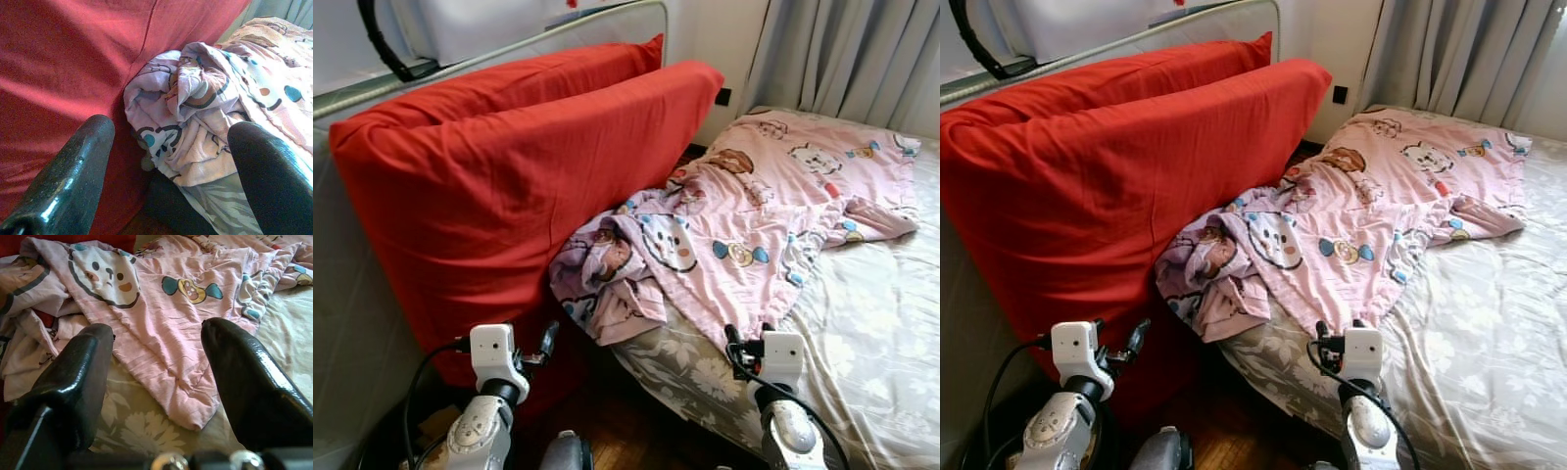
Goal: Clean up the room
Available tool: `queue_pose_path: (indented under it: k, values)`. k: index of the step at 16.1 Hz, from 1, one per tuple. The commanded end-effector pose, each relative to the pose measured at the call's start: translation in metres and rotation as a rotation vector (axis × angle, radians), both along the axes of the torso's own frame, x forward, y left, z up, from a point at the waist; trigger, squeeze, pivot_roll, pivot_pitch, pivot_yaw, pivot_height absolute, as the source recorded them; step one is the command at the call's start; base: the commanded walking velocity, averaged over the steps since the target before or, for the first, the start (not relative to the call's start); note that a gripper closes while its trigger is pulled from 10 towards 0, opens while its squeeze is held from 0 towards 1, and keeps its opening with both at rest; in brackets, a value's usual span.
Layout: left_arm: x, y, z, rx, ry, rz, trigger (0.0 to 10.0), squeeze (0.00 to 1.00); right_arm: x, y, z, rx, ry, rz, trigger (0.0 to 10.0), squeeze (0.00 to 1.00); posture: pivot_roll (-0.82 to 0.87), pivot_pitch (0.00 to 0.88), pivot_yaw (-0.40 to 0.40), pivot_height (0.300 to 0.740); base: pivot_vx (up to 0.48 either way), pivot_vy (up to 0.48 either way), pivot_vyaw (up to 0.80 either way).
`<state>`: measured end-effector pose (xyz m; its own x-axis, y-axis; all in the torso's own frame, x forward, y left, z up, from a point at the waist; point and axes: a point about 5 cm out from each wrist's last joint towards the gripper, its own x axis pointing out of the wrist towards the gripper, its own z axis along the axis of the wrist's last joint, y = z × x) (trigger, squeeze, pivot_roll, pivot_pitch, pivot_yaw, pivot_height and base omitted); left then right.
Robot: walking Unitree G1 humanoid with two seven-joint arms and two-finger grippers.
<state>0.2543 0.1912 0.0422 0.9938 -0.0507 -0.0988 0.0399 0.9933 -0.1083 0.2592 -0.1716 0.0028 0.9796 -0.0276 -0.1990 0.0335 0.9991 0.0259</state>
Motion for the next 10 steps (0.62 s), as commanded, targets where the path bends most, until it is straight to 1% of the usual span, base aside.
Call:
queue_pose_path:
  k: [1, 3, 10]
  values:
    - [0.0018, 0.0007, 0.0028, -0.006, -0.003, 0.0, 10.0, 0.0, 0.0011, 0.0022, -0.0026, -0.002, 0.028, 0.014, 10.0, 0.0, -0.03, 0.016, 0.028, 0.629, 0.0, 0.0, 0.0]
    - [0.0017, 0.0004, 0.0026, -0.006, 0.0, -0.002, 10.0, 0.0, 0.0008, 0.0036, -0.0001, 0.024, -0.007, 0.024, 10.0, 0.0, -0.03, 0.016, 0.029, 0.624, 0.0, 0.0, 0.0]
    - [0.0021, 0.0009, 0.0027, -0.007, -0.001, -0.002, 10.0, 0.0, 0.0007, 0.0062, -0.0016, 0.026, 0.002, 0.038, 10.0, 0.0, -0.03, 0.014, 0.031, 0.624, 0.0, 0.0, 0.0]
